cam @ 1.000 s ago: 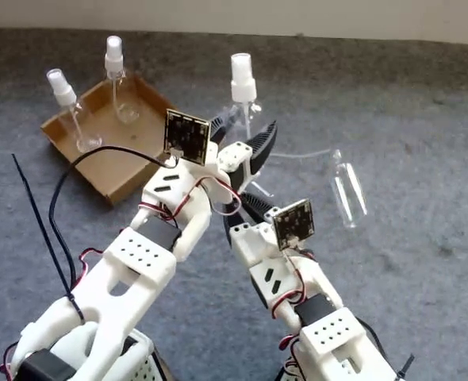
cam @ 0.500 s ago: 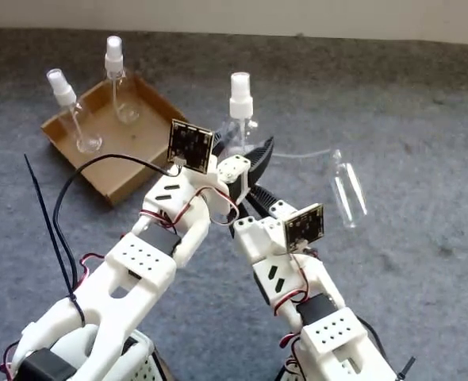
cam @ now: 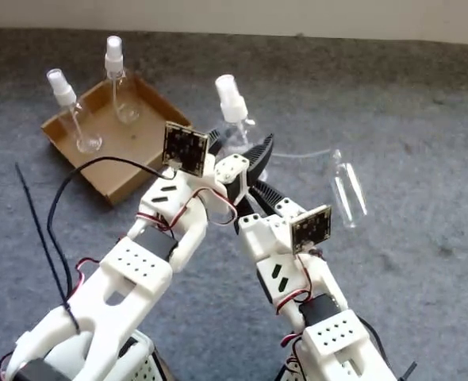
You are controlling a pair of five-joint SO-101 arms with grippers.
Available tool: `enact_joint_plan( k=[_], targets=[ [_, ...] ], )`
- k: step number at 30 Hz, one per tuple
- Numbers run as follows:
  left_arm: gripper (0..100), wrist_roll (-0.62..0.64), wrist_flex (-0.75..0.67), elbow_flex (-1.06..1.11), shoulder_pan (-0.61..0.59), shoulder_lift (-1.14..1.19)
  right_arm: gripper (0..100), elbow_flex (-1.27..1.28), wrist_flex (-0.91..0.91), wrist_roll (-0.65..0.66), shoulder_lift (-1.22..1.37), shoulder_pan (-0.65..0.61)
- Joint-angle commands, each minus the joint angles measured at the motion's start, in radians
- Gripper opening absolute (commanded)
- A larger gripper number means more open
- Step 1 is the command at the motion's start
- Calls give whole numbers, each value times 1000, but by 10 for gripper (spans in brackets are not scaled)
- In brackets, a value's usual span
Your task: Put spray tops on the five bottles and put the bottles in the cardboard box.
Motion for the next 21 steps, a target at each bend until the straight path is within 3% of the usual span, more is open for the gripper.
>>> enact_joint_plan(
  k=[1,11,18,21],
  targets=[
    [88,11,-3,38,10,-140,4,79,-18,11,2,48],
    [88,9,-9,28,-13,-160,4,120,-16,11,7,48],
    [88,8,-9,22,-120,-162,4,120,22,11,4,48],
    [88,-72,-5,25,-156,-162,4,120,67,11,2,44]
  ],
)
